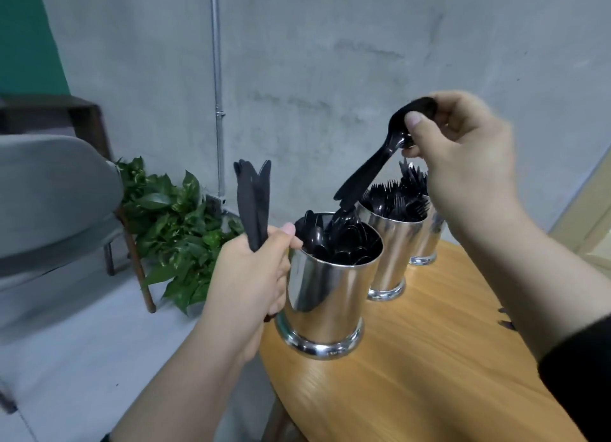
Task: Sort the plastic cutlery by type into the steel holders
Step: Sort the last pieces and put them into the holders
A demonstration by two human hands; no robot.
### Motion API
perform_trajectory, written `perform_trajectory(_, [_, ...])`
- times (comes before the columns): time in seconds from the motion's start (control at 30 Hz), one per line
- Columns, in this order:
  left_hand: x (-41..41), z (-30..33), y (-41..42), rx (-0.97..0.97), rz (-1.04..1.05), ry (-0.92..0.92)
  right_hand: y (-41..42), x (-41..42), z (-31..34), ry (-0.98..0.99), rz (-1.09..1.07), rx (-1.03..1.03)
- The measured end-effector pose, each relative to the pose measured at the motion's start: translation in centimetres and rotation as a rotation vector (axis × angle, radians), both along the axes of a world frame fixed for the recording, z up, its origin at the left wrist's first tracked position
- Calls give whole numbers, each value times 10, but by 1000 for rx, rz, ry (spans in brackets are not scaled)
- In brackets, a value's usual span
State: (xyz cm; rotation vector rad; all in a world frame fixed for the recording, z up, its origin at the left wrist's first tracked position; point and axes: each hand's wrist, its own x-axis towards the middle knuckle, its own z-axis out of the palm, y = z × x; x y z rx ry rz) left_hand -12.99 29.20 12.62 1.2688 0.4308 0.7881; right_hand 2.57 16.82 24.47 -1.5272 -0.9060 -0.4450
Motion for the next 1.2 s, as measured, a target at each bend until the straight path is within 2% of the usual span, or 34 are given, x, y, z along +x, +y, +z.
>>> perform_trajectory(0.17, [12,-1,16,49,-30,59,40,19,-8,-20,-33,-176])
perform_trajectory(0.57, [30,-3,33,74,-104,110,51,35,-46,-7,-25,-871])
perform_trajectory(0.8, [32,-5,37,78,-123,136,48,32,-33,-119,-19,-899])
perform_trajectory(1.03, [32,-2,34,84,-120,152,54,28,-40,-272,-76,-1077])
perform_trajectory(1.2, [27,6,33,105,-119,156,43,30,-40,-237,-20,-918])
